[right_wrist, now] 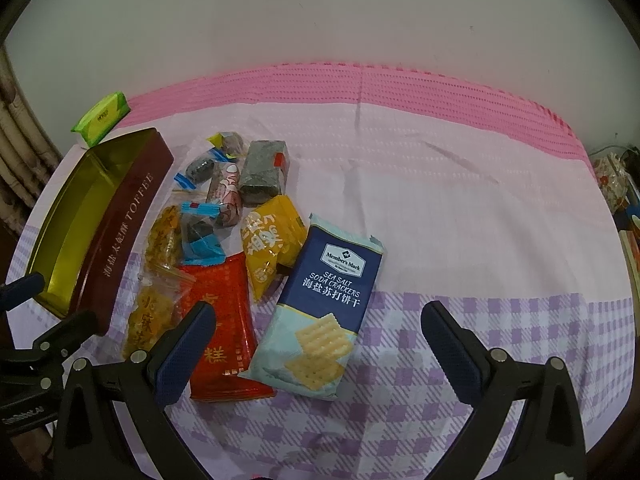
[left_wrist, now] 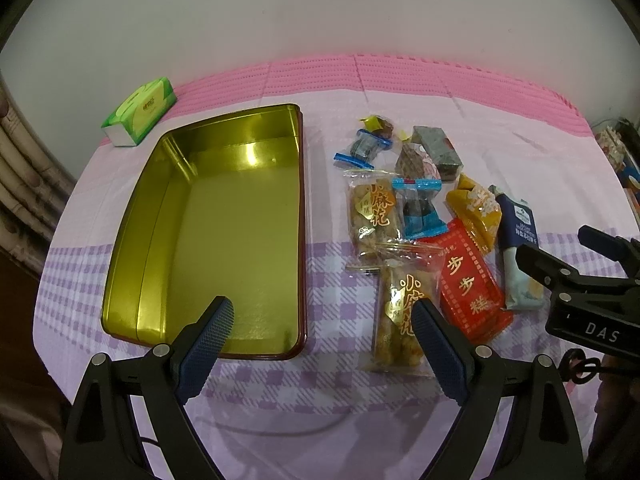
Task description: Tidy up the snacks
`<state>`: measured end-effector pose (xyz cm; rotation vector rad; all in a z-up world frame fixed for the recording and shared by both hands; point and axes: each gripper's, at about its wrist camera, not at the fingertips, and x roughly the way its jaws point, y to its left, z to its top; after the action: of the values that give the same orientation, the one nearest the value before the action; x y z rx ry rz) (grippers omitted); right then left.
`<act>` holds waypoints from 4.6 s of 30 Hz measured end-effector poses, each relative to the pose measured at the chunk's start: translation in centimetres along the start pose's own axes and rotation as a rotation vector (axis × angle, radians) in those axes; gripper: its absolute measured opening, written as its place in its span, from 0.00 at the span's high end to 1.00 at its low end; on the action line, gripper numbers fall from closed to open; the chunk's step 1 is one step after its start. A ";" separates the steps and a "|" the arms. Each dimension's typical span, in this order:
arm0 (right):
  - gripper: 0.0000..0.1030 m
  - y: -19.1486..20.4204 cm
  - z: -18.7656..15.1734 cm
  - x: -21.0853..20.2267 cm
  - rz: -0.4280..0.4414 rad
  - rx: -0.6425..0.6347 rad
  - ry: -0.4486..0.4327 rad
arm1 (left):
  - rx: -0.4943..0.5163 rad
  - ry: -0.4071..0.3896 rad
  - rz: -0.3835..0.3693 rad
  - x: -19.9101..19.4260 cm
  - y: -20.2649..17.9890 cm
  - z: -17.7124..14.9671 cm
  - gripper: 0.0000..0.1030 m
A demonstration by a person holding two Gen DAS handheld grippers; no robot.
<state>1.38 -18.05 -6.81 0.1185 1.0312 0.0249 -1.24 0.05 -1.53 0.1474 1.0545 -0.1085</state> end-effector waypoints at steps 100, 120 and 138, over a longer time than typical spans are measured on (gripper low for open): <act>0.52 -6.6 -1.5 3.4 -0.077 0.104 0.119 | 0.098 0.174 -0.145 5.2 -4.5 1.7 0.63; 0.51 -6.1 -0.7 4.4 -0.105 0.085 0.141 | 0.000 0.108 -0.054 2.5 3.7 5.3 0.63; 0.51 -6.1 -0.2 4.7 -0.111 0.101 0.166 | -0.052 0.201 0.098 7.0 12.4 2.9 0.63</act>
<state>3.39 -23.70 -11.62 0.1527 1.2040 -0.1195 6.68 11.59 -5.38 0.1648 1.2470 0.0228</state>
